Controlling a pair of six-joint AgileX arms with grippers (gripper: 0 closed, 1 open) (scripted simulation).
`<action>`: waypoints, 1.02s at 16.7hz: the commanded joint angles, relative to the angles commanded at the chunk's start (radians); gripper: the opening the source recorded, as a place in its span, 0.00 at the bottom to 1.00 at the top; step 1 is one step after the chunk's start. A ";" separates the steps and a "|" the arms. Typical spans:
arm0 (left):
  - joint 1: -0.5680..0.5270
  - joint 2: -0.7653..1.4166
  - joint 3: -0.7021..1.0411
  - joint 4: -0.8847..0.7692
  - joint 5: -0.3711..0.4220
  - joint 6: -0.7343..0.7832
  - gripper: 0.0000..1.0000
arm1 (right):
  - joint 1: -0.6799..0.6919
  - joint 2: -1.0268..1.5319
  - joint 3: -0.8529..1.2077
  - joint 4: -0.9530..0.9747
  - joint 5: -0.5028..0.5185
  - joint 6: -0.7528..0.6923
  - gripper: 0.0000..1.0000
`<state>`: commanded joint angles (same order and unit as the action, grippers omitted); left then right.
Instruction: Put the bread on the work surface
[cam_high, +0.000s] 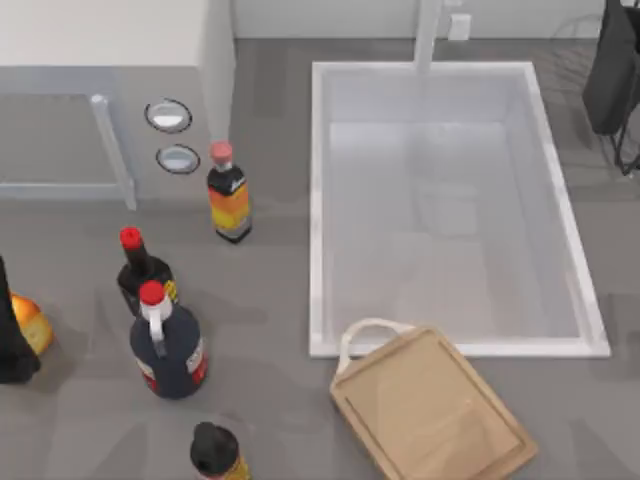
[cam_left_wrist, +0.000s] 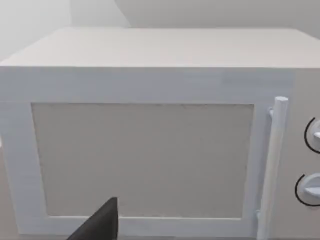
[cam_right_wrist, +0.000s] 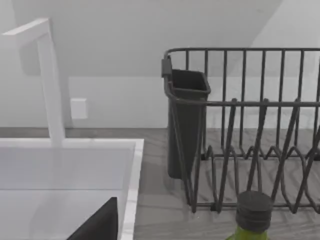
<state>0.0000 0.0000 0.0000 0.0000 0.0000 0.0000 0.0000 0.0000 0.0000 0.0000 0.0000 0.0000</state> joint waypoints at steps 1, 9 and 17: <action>0.000 0.000 0.000 0.000 0.000 0.000 1.00 | 0.000 0.000 0.000 0.000 0.000 0.000 1.00; 0.013 0.291 0.255 -0.231 0.005 0.130 1.00 | 0.000 0.000 0.000 0.000 0.000 0.000 1.00; 0.053 1.072 0.744 -0.602 0.005 0.348 1.00 | 0.000 0.000 0.000 0.000 0.000 0.000 1.00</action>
<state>0.0530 1.0716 0.7442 -0.6015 0.0050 0.3478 0.0000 0.0000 0.0000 0.0000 0.0000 0.0000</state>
